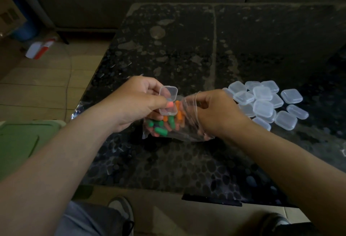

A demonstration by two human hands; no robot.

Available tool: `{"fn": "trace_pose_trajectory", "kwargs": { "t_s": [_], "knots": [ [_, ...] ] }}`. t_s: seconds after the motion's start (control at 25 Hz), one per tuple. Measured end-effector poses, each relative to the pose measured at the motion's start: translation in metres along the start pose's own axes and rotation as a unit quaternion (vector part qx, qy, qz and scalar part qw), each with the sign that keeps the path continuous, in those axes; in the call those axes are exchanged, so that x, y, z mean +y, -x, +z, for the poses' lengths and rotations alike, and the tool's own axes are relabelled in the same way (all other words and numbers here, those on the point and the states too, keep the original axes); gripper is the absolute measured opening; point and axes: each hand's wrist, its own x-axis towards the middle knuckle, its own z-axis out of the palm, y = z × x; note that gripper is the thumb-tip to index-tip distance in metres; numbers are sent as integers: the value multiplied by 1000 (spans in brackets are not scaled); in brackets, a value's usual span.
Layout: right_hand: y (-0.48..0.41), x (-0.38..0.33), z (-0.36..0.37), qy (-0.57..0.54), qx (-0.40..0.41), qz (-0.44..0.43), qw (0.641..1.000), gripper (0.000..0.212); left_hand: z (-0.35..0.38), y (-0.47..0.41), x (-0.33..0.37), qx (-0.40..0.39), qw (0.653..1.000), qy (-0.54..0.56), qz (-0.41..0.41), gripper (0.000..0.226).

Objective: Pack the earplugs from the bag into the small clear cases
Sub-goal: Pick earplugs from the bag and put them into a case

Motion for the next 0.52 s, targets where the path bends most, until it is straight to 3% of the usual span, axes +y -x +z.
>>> {"fn": "trace_pose_trajectory", "kwargs": {
  "t_s": [0.52],
  "knots": [
    [-11, 5, 2, 33, -30, -4, 999, 17, 1, -1, 0, -12, 1000, -1, 8, 18]
  ]
}}
